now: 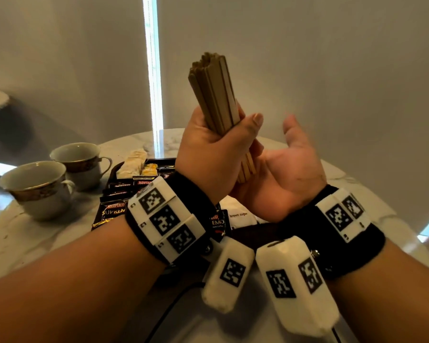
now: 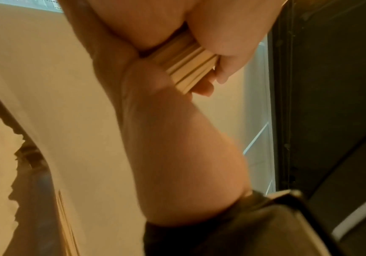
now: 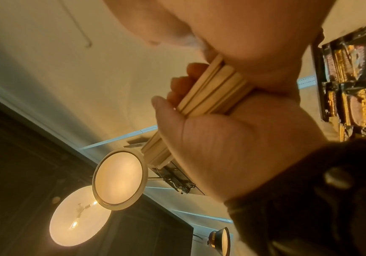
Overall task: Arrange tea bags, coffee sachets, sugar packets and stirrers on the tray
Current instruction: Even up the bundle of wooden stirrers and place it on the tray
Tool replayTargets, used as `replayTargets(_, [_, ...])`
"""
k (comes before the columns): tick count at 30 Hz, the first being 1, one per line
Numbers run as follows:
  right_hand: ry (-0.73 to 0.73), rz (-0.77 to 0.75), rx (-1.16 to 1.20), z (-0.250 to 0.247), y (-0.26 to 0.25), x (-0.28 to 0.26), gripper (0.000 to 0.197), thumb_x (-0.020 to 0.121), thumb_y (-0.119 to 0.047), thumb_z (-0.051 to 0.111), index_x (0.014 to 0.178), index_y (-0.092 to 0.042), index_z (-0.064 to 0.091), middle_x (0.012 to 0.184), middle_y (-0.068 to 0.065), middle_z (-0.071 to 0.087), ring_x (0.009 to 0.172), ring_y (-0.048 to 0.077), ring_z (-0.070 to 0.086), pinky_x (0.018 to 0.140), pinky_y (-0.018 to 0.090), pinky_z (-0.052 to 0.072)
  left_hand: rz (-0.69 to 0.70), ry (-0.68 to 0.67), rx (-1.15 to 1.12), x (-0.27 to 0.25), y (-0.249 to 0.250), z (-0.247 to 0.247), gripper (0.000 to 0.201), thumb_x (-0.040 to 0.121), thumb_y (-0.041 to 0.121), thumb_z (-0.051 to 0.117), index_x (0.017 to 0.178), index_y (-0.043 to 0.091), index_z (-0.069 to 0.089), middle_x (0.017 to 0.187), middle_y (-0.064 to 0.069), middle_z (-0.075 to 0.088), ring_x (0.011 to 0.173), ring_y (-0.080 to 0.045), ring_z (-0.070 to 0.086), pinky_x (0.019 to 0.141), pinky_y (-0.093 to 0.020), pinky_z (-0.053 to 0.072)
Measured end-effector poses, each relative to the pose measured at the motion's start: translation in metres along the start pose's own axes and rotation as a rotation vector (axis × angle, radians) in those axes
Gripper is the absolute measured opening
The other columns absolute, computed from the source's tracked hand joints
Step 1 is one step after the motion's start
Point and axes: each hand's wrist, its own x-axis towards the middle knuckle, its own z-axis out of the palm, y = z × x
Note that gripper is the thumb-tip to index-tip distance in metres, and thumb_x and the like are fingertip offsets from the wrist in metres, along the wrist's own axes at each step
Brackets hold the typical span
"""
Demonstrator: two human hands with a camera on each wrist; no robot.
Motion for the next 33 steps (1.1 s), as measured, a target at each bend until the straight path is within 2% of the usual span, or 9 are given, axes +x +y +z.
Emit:
replayTargets(4, [0.094, -0.02, -0.536, -0.005, -0.008, 0.0, 0.097, 0.077, -0.081, 0.048, 0.14, -0.008, 0.052, 0.123, 0.014, 0.068, 0.109, 0.03, 0.068, 0.101, 0.055, 0.048, -0.052, -0.035, 0.161, 0.0, -0.002, -0.007, 0.013, 0.095, 0.017, 0.067, 0.093, 0.013, 0.055, 0.07, -0.007, 0.059, 0.063, -0.023, 0.062, 0.063, -0.043, 0.058])
replayTargets(8, [0.248, -0.324, -1.053, -0.007, -0.024, -0.002, 0.085, 0.059, -0.078, 0.069, 0.122, -0.022, 0.062, 0.102, 0.003, 0.074, 0.094, 0.022, 0.069, 0.089, 0.047, 0.053, -0.179, -0.35, 0.442, 0.001, 0.002, -0.009, 0.011, 0.095, 0.014, 0.066, 0.092, 0.021, 0.058, 0.062, 0.003, 0.059, 0.053, -0.015, 0.059, 0.052, -0.034, 0.055])
replayTargets(12, [0.277, -0.416, -1.196, -0.004, -0.02, -0.007, 0.05, 0.066, -0.058, 0.073, 0.094, -0.016, 0.073, 0.093, 0.012, 0.075, 0.091, 0.033, 0.073, 0.085, 0.059, 0.057, -0.338, -0.512, 0.597, 0.0, 0.006, -0.005, 0.013, 0.094, 0.011, 0.066, 0.089, 0.021, 0.059, 0.054, 0.008, 0.06, 0.048, -0.005, 0.057, 0.051, -0.022, 0.053])
replayTargets(16, [0.287, -0.45, -1.258, -0.002, -0.016, -0.009, 0.051, 0.074, -0.049, 0.067, 0.092, -0.001, 0.069, 0.092, 0.026, 0.07, 0.089, 0.047, 0.068, 0.075, 0.066, 0.054, -0.444, -0.471, 0.535, -0.002, 0.006, -0.001, 0.015, 0.089, 0.005, 0.067, 0.095, 0.017, 0.059, 0.067, -0.003, 0.062, 0.053, -0.013, 0.06, 0.057, -0.03, 0.057])
replayTargets(22, [0.281, -0.436, -1.35, 0.002, -0.016, -0.012, 0.042, 0.079, -0.049, 0.067, 0.086, -0.008, 0.072, 0.087, 0.021, 0.07, 0.085, 0.042, 0.068, 0.076, 0.065, 0.054, -0.474, -0.474, 0.613, -0.003, 0.007, 0.002, 0.018, 0.095, 0.007, 0.059, 0.078, 0.012, 0.057, 0.057, -0.002, 0.055, 0.047, -0.014, 0.054, 0.053, -0.029, 0.052])
replayTargets(24, [0.269, -0.414, -1.439, 0.003, -0.018, -0.014, 0.037, 0.079, -0.056, 0.073, 0.084, -0.02, 0.073, 0.083, 0.008, 0.073, 0.084, 0.028, 0.071, 0.078, 0.056, 0.057, -0.47, -0.483, 0.64, -0.003, 0.009, 0.001, 0.018, 0.097, 0.013, 0.059, 0.08, 0.017, 0.056, 0.06, -0.002, 0.054, 0.045, -0.011, 0.052, 0.049, -0.026, 0.05])
replayTargets(27, [0.341, -0.426, -1.266, 0.008, -0.036, -0.02, 0.071, 0.069, -0.081, 0.06, 0.118, -0.03, 0.065, 0.113, -0.005, 0.07, 0.105, 0.012, 0.065, 0.086, 0.037, 0.051, -0.455, -0.5, 0.673, -0.003, 0.013, -0.002, 0.018, 0.096, 0.025, 0.065, 0.082, 0.027, 0.053, 0.062, 0.002, 0.057, 0.044, -0.005, 0.054, 0.047, -0.02, 0.048])
replayTargets(30, [0.356, -0.567, -1.102, 0.014, -0.062, -0.03, 0.095, 0.075, -0.082, 0.01, 0.152, -0.033, 0.036, 0.161, 0.004, 0.033, 0.145, 0.028, 0.032, 0.115, 0.055, 0.025, -0.484, -0.548, 0.76, -0.003, 0.014, -0.002, 0.02, 0.094, 0.031, 0.068, 0.088, 0.029, 0.049, 0.073, 0.001, 0.063, 0.052, -0.003, 0.061, 0.052, -0.017, 0.053])
replayTargets(33, [0.255, -0.621, -1.223, 0.016, -0.051, -0.027, 0.097, 0.08, -0.09, 0.014, 0.156, -0.031, 0.025, 0.165, 0.001, 0.023, 0.147, 0.017, 0.028, 0.118, 0.049, 0.021, -0.483, -0.563, 0.846, -0.006, 0.013, 0.002, 0.019, 0.093, 0.032, 0.069, 0.091, 0.028, 0.051, 0.074, 0.004, 0.062, 0.051, -0.002, 0.06, 0.048, -0.014, 0.048])
